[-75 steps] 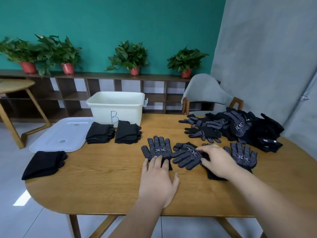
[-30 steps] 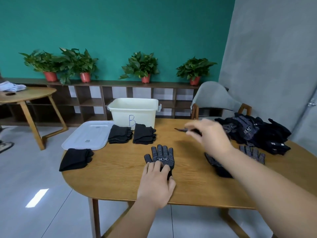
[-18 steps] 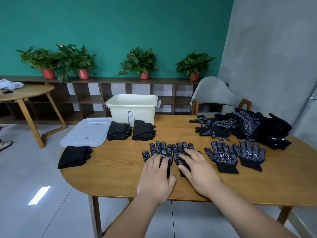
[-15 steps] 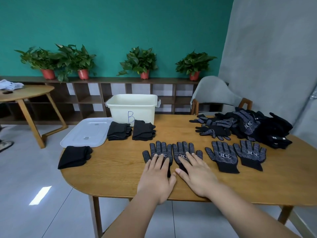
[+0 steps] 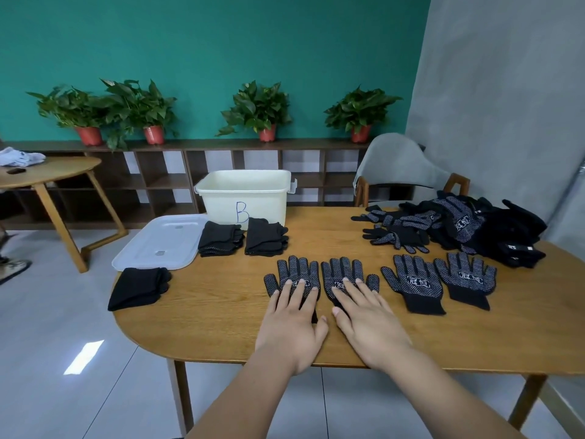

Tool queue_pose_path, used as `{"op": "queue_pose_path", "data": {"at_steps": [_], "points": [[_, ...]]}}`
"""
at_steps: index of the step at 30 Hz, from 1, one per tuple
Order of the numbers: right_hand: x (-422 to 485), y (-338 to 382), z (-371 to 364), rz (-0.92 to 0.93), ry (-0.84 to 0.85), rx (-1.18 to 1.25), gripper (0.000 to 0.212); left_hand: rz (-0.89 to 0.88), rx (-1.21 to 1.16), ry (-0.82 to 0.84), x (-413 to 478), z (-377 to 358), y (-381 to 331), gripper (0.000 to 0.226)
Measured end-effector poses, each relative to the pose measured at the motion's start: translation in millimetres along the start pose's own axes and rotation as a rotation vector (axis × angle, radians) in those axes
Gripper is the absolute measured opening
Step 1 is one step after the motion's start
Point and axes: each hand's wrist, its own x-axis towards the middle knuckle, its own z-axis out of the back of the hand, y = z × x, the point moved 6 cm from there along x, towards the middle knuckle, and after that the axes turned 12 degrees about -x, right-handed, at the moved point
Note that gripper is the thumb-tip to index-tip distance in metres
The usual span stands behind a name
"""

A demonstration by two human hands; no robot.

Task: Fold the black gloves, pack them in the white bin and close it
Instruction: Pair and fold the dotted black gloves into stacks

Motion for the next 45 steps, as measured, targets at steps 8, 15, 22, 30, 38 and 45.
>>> {"op": "queue_pose_path", "data": {"at_steps": [8,15,22,30,38,45], "points": [[-17.5,-7.5,13.5,-0.110,-0.412,0.057,0.020,-0.126,-0.076,-0.341,-17.4,17.8,-8.7,0.043],[-26.1,-33.2,13.3,-0.454,-0.453,0.021,0.016,-0.118,-0.122,-0.359,-20.8,18.8,-7.6,0.038],[-24.4,-41.0,6.0,-0.621,-0.321,-0.027,0.040,-0.094,-0.134,-0.353,-21.5,19.0,-5.2,0.039],[-26.4,-46.9,9.1,-0.583,-0.372,0.243,0.013,-0.121,-0.184,-0.332,-20.7,17.9,-4.2,0.041],[-29.7,-53.0,9.5,-0.575,-0.413,0.482,0.020,-0.028,-0.068,-0.346,-20.5,17.9,-2.3,0.047],[-26.7,-47.2,46.3,-0.444,-0.459,0.446,0.029,-0.099,-0.100,-0.265,-18.6,17.9,-4.1,0.053]]}}
